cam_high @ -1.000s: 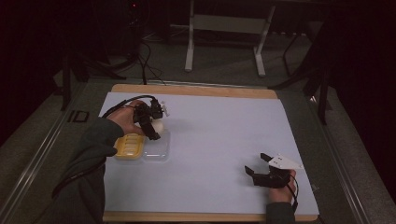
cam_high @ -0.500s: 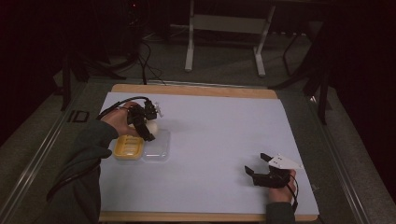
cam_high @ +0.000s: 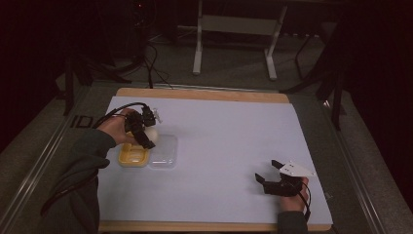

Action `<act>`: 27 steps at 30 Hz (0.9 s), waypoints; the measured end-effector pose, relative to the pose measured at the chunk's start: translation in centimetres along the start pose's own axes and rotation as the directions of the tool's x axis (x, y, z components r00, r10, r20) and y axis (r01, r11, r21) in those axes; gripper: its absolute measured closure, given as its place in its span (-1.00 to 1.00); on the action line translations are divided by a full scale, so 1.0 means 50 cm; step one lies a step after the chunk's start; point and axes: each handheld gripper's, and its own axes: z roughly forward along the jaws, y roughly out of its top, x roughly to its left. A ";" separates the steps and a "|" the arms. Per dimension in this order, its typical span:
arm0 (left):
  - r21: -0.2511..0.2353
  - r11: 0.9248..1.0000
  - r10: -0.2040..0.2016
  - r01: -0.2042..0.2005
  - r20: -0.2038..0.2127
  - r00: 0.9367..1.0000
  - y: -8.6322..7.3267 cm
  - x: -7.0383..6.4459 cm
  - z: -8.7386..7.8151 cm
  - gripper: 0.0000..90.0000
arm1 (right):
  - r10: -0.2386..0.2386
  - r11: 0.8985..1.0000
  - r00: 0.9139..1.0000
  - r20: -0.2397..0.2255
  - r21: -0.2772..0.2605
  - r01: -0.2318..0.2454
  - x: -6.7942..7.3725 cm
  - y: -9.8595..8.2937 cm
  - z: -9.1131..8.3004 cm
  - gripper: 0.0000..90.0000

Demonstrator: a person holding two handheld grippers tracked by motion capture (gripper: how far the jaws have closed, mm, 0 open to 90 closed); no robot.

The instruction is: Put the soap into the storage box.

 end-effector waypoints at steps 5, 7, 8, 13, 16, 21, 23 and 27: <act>0.004 1.000 -0.012 0.012 0.004 1.000 -0.014 0.004 0.006 -0.49 | 0.000 1.000 1.000 0.000 0.000 0.000 0.000 0.000 0.000 -0.69; 0.003 1.000 -0.016 0.016 0.004 1.000 -0.019 0.005 0.007 -0.49 | 0.000 1.000 1.000 0.000 0.000 0.000 0.000 0.000 0.000 -0.69; 0.005 1.000 -0.017 0.017 0.005 1.000 -0.021 0.005 0.008 -0.49 | -0.001 1.000 1.000 0.000 0.000 0.001 0.000 0.000 0.000 -0.69; 0.006 1.000 -0.028 0.028 0.005 1.000 -0.031 0.007 0.011 -0.49 | -0.002 1.000 1.000 0.000 0.000 0.002 0.000 0.000 0.000 -0.69; 0.007 0.999 -0.037 0.037 0.009 0.999 -0.037 0.007 0.015 -0.49 | -0.002 1.000 1.000 0.000 0.000 0.002 0.000 0.000 0.000 -0.69; 0.024 0.999 -0.048 0.047 0.015 0.999 -0.049 0.010 0.026 -0.49 | -0.007 1.000 1.000 0.001 0.001 0.007 0.001 0.000 0.000 -0.69; 0.035 0.998 -0.055 0.055 0.014 0.998 -0.055 0.012 0.031 -0.49 | -0.008 1.000 1.000 0.000 0.001 0.008 0.001 0.000 0.001 -0.69; 0.039 0.997 -0.074 0.073 0.020 0.997 -0.069 0.017 0.040 -0.49 | -0.010 1.000 1.000 0.000 0.002 0.010 0.001 0.000 0.001 -0.69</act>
